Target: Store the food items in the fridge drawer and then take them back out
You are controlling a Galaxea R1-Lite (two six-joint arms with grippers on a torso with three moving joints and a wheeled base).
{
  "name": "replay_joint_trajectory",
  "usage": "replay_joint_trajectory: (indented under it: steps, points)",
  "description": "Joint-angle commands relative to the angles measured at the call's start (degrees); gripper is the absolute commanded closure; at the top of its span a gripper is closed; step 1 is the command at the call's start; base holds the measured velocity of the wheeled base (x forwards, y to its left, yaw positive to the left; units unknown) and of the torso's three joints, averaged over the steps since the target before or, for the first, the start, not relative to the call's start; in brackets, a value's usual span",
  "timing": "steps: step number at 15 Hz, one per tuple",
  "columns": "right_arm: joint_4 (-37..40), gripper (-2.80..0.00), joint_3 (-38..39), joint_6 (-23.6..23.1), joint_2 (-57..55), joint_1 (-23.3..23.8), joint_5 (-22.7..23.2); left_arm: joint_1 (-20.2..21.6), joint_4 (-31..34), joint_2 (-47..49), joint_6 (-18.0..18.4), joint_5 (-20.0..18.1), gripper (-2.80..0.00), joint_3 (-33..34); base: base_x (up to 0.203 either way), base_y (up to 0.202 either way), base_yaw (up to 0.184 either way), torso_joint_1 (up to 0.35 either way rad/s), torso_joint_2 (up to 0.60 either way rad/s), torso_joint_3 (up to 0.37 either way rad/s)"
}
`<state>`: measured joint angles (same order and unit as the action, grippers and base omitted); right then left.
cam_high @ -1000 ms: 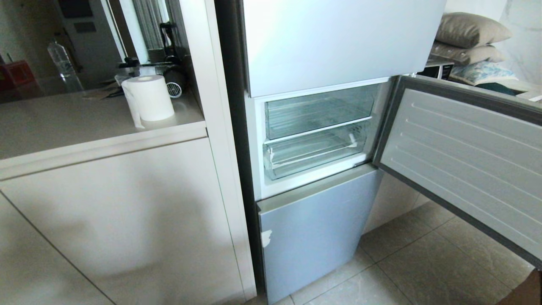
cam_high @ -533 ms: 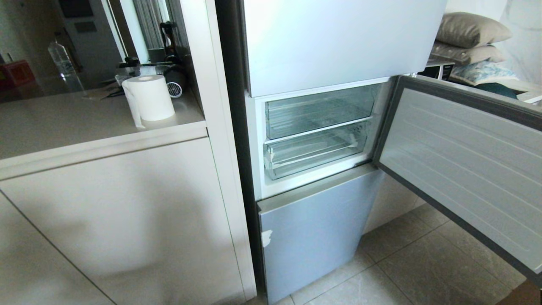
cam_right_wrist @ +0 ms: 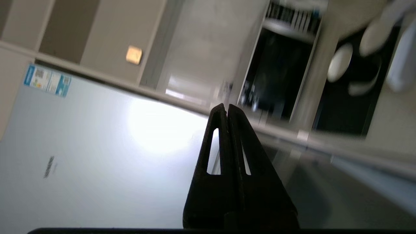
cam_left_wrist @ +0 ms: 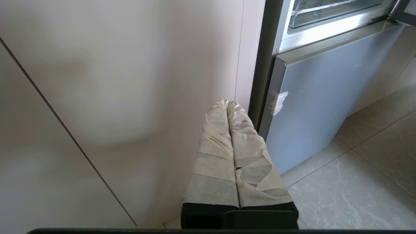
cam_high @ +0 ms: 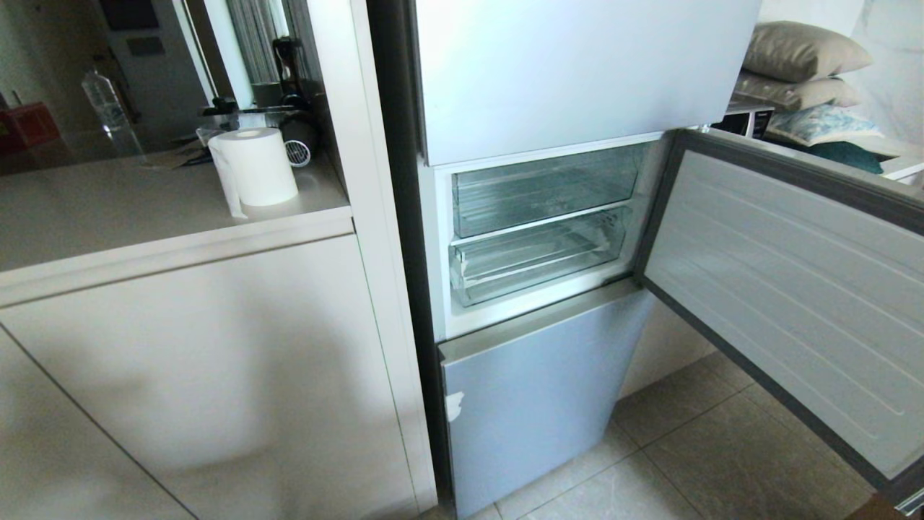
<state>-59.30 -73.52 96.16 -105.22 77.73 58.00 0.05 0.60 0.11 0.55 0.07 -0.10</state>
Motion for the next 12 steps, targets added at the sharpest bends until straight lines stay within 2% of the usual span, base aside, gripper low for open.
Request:
replay_joint_trajectory:
  steps: [1, 4, 5, 7, 10, 12]
  points:
    - [0.13, 0.0, -1.3, -9.03, -6.23, -0.69, -6.18, 0.04, 0.02, -0.02, 0.02, 0.01, 0.0, 0.01, 0.0, 0.0, 0.0, 0.0, 0.0, 0.0]
    - [18.87, 0.0, 2.47, -29.9, -7.03, -7.35, -23.63, 0.04, 0.02, -0.02, 0.06, 0.01, 0.0, 0.01, 0.0, 0.0, 0.0, 0.0, 0.0, 0.0]
    - [21.87, 0.0, 5.76, -33.25, -6.55, -9.68, -26.51, 0.04, 0.02, -0.02, -0.02, 0.01, 0.0, 0.01, 0.0, 0.0, 0.0, 0.0, 0.0, 0.0]
    - [23.31, 0.0, 11.35, -34.43, -4.86, -14.64, -27.3, 0.04, 0.02, -0.02, 0.07, 0.01, 0.0, 0.01, 0.0, 0.0, 0.0, 0.0, 0.0, 0.0]
    - [23.92, 0.0, 17.59, -35.07, -2.22, -20.88, -19.39, 0.04, 0.02, -0.02, 0.06, 0.01, 0.0, 0.01, 0.0, 0.0, 0.0, 0.0, 0.0, 0.0]
    - [23.96, 0.0, 21.62, -35.35, 0.18, -26.09, -17.62, 0.04, 0.02, -0.02, -0.02, 0.01, 0.0, 0.01, 0.0, 0.0, 0.0, 0.0, 0.0, 0.0]
